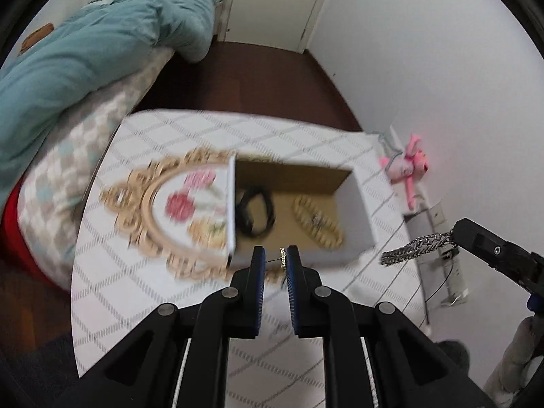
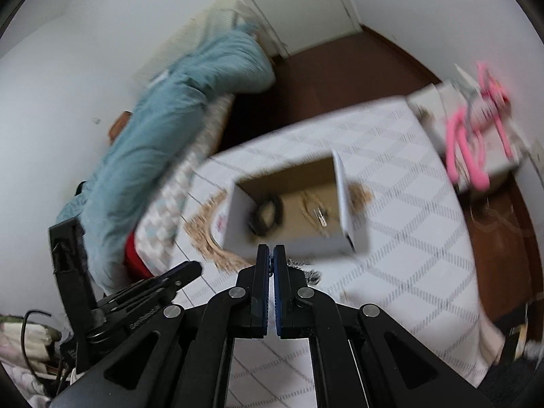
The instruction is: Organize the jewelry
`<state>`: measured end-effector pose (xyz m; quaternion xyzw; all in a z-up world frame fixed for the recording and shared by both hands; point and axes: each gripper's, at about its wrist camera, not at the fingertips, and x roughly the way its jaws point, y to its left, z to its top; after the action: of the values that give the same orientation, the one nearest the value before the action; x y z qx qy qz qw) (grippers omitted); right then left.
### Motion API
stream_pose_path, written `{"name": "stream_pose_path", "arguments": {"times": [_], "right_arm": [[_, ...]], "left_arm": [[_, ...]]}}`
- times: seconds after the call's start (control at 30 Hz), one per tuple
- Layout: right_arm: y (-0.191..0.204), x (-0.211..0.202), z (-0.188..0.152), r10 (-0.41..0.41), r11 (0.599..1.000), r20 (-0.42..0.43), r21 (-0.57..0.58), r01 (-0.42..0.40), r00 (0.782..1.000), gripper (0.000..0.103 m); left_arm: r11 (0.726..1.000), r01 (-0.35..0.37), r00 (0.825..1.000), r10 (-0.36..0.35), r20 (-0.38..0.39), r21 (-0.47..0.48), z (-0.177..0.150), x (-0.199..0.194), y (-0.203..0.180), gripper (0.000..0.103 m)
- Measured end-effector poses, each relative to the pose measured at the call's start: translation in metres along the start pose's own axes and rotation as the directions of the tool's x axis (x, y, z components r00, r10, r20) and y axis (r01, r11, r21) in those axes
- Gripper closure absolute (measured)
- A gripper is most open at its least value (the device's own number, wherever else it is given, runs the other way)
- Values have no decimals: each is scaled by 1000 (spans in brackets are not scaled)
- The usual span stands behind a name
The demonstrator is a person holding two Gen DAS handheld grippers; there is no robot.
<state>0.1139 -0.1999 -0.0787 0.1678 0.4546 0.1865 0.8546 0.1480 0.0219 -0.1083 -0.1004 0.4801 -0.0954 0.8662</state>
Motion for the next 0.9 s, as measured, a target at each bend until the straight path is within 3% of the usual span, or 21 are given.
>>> {"name": "stream_pose_path", "arguments": {"times": [0.2, 0.37, 0.57, 0.67, 0.73, 0.77, 0.8, 0.87, 0.9], "right_arm": [[12, 28, 53, -78, 993, 9, -90, 79, 997, 100], [2, 81, 78, -145, 985, -72, -100, 138, 987, 100], [-24, 130, 85, -186, 982, -191, -78, 174, 964, 100], [-36, 144, 84, -195, 981, -247, -56, 187, 949, 100], [-40, 146, 82, -212, 977, -255, -57, 204, 943, 99], [-41, 146, 81, -217, 976, -255, -61, 208, 942, 98], [-42, 145, 80, -220, 975, -255, -64, 211, 942, 92], [-40, 141, 79, -248, 968, -243, -86, 234, 938, 72], [-38, 139, 78, -258, 966, -239, -101, 240, 936, 56]], "left_arm": [[999, -23, 999, 25, -46, 39, 46, 37, -6, 93], [996, -61, 991, 68, -114, 66, 64, 71, -5, 93], [993, -100, 977, 111, -181, 66, 73, 95, 0, 91], [992, -114, 974, 122, -190, 56, 73, 98, 3, 81], [990, -137, 973, 143, -181, 45, 73, 96, 6, 64], [989, -139, 974, 144, -172, 40, 73, 95, 7, 49], [988, -149, 974, 153, -167, 38, 73, 94, 8, 39], [986, -162, 974, 165, -154, 36, 72, 90, 10, 39], [984, -173, 973, 176, -147, 33, 70, 89, 11, 38]]}}
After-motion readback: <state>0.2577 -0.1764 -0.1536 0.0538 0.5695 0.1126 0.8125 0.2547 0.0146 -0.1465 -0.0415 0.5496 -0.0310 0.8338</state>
